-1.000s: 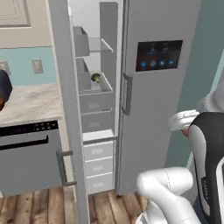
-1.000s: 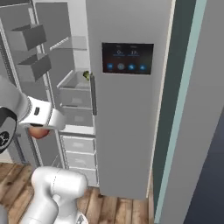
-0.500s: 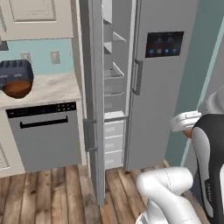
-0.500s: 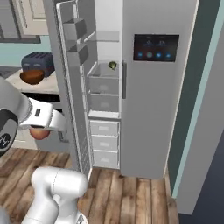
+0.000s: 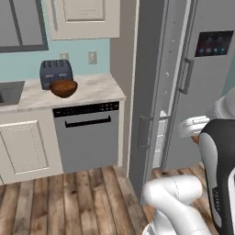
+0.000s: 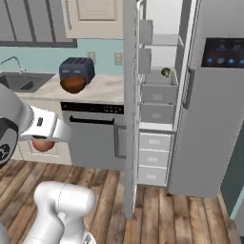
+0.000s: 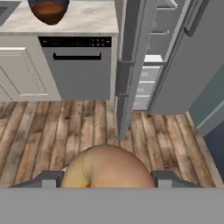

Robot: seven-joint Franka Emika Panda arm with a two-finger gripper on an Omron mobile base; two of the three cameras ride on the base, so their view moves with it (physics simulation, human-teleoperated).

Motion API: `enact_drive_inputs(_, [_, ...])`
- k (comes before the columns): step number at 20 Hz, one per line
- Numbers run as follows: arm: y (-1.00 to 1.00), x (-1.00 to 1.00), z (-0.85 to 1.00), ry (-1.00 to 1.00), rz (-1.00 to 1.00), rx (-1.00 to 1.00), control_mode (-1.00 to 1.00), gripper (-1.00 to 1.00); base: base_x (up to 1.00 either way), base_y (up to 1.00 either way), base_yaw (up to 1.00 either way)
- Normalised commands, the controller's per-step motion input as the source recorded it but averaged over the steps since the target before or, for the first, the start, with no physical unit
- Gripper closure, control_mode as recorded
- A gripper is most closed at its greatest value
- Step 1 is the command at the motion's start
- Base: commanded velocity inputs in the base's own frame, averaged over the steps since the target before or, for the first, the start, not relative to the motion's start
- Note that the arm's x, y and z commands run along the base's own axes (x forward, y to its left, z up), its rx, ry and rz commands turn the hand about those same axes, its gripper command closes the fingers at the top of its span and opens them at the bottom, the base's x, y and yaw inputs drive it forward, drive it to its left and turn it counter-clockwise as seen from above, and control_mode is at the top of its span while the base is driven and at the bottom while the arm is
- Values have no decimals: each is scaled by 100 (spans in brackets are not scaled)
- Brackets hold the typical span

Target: Take the mushroom, peach, and broccoli from the freezer and place them in the bowl on the counter.

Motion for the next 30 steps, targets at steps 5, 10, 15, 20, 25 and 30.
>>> enact_drive_inputs(5, [0, 0, 0, 0, 0, 0, 100, 100, 2, 94, -1])
enact_drive_inputs(10, [0, 0, 0, 0, 0, 0, 100, 100, 35, 69, -1])
enact_drive_inputs(15, [0, 0, 0, 0, 0, 0, 100, 100, 58, 56, 0])
enact_drive_inputs(20, [0, 0, 0, 0, 0, 0, 100, 100, 79, 17, 0])
enact_drive_inputs(25, [0, 0, 0, 0, 0, 0, 100, 100, 80, 1, 0])
enact_drive_inputs(30, [0, 0, 0, 0, 0, 0, 100, 100, 68, 9, 0])
